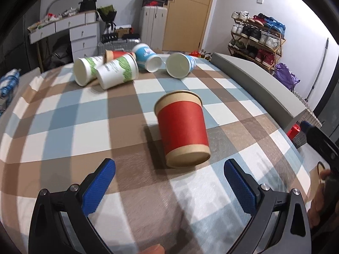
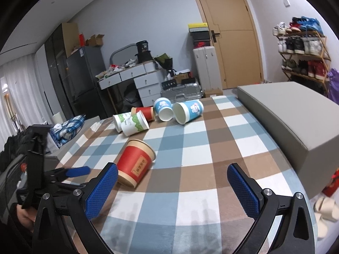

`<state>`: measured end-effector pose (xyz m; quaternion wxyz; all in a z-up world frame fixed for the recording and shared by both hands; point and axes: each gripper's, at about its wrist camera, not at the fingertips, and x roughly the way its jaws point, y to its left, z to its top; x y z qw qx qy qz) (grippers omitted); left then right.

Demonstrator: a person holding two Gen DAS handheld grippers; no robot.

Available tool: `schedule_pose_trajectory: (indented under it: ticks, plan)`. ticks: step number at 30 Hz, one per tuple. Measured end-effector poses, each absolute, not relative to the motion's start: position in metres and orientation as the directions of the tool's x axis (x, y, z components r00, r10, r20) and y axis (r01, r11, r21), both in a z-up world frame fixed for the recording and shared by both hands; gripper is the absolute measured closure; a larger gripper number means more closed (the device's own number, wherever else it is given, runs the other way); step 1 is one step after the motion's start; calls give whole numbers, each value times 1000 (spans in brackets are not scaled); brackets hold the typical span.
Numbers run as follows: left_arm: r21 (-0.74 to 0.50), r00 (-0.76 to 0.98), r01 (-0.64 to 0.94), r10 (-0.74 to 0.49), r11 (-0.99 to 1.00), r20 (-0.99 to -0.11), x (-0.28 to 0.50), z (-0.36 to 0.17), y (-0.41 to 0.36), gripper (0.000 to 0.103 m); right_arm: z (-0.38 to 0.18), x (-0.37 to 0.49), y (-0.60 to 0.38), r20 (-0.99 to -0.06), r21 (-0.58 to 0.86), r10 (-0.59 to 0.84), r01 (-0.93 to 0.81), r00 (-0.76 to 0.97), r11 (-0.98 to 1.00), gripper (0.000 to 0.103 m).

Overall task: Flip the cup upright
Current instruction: 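Move the left gripper to the lying red paper cup and close around it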

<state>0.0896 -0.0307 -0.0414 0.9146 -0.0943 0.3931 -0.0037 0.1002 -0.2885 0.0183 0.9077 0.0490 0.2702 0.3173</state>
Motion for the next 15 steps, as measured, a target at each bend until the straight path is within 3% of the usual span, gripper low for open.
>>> schedule_pose_trajectory:
  ticks: [15]
  plan:
    - [-226, 649, -90, -115, 970, -752, 118, -46, -34, 3, 5, 110, -295, -490, 302, 601, -524, 631, 796, 0]
